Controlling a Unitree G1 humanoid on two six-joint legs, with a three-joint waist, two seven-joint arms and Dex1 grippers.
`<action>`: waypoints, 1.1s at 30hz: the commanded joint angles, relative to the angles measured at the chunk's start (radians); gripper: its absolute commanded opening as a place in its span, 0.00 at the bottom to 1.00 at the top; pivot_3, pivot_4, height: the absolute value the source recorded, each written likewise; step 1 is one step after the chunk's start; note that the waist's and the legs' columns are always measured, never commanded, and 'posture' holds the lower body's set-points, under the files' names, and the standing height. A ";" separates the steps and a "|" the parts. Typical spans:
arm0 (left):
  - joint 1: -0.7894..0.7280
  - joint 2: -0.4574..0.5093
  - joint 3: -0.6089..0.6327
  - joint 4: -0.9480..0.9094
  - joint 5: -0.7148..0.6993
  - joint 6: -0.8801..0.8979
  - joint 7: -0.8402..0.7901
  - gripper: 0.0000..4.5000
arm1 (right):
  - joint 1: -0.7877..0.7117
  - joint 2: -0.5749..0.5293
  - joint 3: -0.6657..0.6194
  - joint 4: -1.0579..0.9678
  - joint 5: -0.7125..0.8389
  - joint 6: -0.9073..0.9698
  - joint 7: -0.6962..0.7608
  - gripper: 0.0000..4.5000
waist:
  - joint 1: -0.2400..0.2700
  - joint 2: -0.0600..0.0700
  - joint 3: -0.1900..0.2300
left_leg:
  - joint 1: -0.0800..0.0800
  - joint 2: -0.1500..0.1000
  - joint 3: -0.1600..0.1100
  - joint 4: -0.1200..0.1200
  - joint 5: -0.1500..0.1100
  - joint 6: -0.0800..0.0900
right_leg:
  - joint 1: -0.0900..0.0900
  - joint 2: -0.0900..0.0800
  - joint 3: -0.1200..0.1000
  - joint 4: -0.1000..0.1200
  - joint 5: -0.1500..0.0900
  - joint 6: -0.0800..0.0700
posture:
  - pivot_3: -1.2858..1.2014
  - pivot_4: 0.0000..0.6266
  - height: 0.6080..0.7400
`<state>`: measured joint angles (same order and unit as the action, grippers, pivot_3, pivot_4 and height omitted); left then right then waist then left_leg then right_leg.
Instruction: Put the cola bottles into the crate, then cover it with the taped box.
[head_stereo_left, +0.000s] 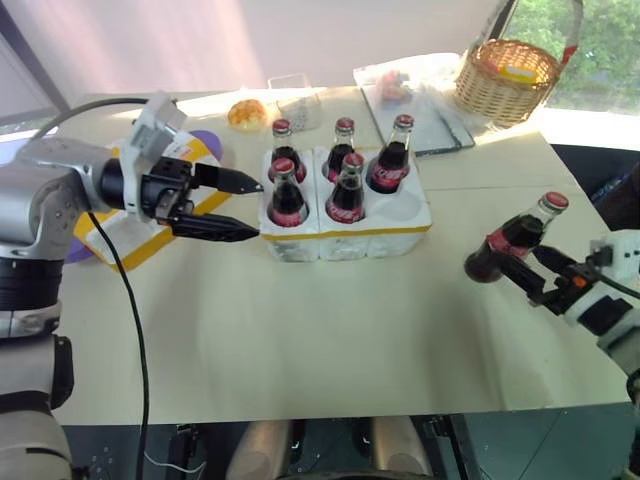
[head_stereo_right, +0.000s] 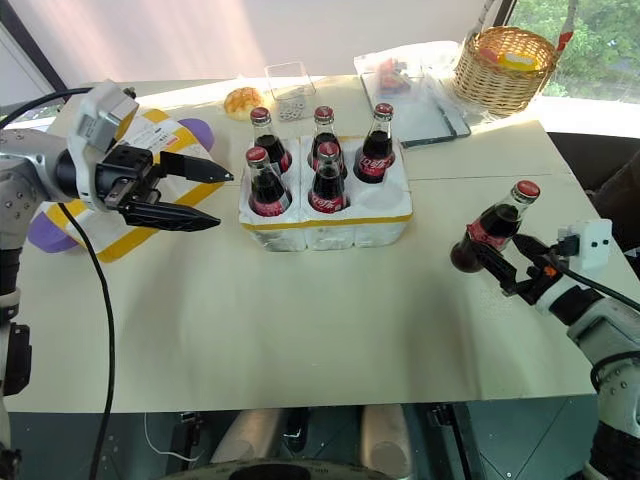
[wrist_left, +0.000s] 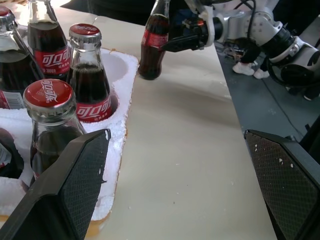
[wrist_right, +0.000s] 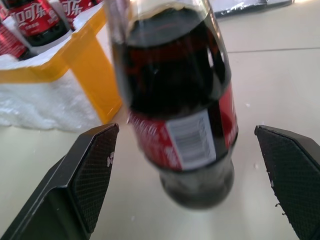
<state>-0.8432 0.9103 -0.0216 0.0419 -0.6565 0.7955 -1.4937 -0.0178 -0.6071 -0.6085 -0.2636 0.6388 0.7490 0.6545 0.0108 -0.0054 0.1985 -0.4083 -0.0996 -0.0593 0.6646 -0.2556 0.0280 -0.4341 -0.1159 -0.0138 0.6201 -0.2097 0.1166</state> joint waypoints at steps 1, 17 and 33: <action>-0.020 0.019 0.011 -0.015 0.018 -0.040 -0.013 1.00 | -0.067 -0.032 0.029 0.051 -0.002 -0.038 0.006 1.00 | 0.000 0.000 0.000 | 0.000 0.000 0.000 0.000 0.000 0.000 | 0.000 0.001 0.000 0.000 0.000 0.000 | 0.52 0.24 1.00; -0.020 -0.006 0.035 0.008 0.030 -0.066 0.020 1.00 | -0.238 -0.058 -0.007 0.085 0.172 0.022 -0.023 0.64 | -0.002 0.001 0.001 | 0.000 0.000 0.000 0.000 0.000 0.000 | 0.000 0.001 0.000 0.000 0.000 0.000 | 0.52 0.24 1.00; -0.008 -0.015 0.051 0.031 0.052 -0.102 0.093 1.00 | -0.720 -0.098 0.410 0.258 0.090 -0.005 0.118 0.64 | -0.021 0.003 0.002 | -0.002 -0.002 0.003 -0.001 0.000 0.000 | -0.005 -0.001 0.000 0.006 0.001 -0.001 | 0.52 0.24 1.00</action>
<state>-0.8397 0.8905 -0.0084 0.0801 -0.6004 0.7091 -1.4091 -0.6936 -0.6833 -0.2016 -0.0047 0.7579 0.8019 0.7261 -0.0101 -0.0026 0.2005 -0.4099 -0.1025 -0.0568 0.6639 -0.2556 0.0285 -0.4395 -0.1174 -0.0136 0.6260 -0.2089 0.1159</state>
